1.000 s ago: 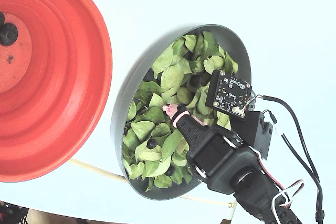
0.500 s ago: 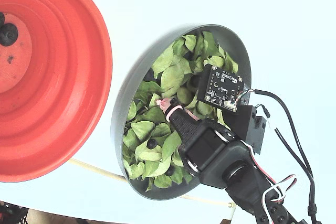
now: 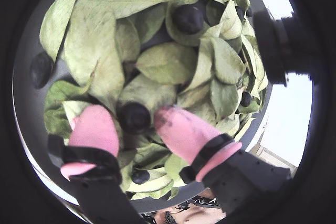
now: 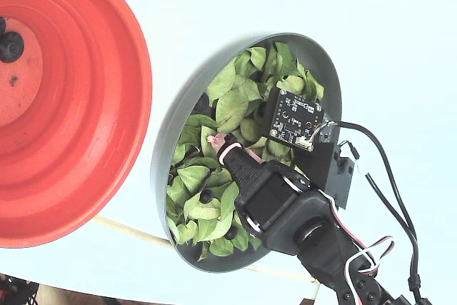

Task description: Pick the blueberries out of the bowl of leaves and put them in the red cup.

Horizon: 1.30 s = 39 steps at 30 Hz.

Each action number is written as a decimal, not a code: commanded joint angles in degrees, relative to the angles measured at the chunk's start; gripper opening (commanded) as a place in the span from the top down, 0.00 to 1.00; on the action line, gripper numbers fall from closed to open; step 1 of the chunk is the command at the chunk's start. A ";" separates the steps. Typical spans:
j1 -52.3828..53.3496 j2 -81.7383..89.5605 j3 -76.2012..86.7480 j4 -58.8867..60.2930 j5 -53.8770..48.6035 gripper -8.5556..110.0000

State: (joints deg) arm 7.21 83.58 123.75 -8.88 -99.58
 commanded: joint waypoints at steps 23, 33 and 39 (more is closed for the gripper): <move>1.41 -3.16 -3.08 -3.69 -0.88 0.84; 0.79 1.05 -1.58 -2.72 -0.70 0.84; 0.44 4.31 -0.79 -1.32 -0.62 0.84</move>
State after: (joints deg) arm 7.56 81.83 122.78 -10.46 -100.28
